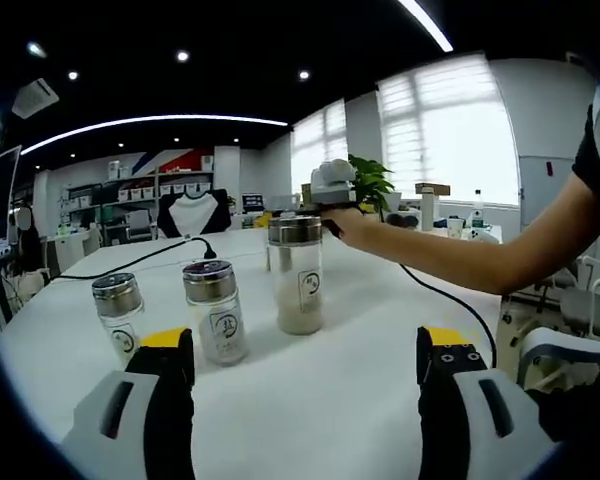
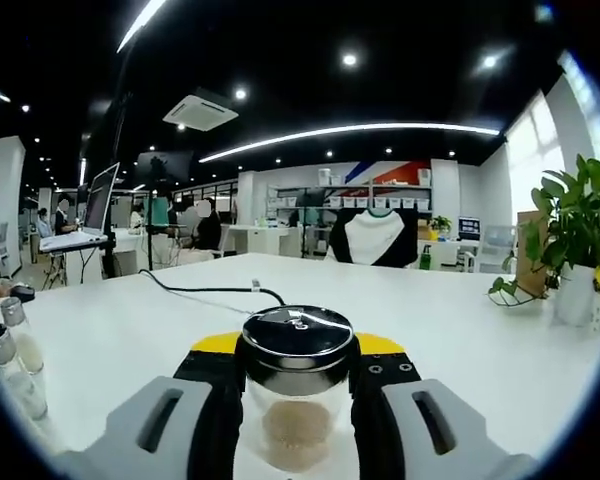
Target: Rotate the seasoning bottle until the label or dispensing opening points toward the visible target arrow and the bottle remains upright within the marked orientation range
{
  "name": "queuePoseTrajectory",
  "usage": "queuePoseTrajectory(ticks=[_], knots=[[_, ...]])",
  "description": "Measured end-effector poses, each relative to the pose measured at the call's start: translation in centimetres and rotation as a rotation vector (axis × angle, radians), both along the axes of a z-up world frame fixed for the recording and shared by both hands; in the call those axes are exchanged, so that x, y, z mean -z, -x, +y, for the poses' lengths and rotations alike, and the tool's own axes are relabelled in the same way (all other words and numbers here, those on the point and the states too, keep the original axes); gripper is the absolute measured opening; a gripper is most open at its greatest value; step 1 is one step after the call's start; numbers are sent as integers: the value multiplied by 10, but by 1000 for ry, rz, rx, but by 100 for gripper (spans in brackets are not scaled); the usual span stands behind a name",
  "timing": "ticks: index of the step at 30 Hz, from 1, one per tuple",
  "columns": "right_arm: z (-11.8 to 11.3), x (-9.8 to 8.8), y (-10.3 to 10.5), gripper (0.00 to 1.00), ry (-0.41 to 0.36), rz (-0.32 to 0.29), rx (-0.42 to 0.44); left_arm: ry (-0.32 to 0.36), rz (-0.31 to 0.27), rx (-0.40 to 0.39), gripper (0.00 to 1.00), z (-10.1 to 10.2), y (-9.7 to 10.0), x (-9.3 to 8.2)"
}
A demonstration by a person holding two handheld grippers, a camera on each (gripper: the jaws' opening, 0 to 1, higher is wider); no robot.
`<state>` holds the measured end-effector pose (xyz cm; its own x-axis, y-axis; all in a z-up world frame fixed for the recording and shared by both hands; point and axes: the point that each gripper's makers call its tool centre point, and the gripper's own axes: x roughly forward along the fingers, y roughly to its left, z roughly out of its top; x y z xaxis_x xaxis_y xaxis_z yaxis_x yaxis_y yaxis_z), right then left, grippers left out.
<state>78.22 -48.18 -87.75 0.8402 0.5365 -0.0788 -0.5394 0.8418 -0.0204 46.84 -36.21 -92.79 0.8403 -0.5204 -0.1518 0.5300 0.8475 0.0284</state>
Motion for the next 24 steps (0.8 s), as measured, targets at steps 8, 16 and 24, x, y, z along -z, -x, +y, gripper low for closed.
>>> queuePoseTrajectory(ticks=[8, 16, 24], knots=[[-11, -15, 11, 38, 5, -26, -5, 5, 12, 1, 96, 0, 3, 3], [-22, -27, 21, 38, 25, -40, -9, -4, 5, 2, 96, -1, 7, -1], [-30, -37, 33, 38, 17, -43, -24, -3, 5, 23, 96, -6, 15, -3]])
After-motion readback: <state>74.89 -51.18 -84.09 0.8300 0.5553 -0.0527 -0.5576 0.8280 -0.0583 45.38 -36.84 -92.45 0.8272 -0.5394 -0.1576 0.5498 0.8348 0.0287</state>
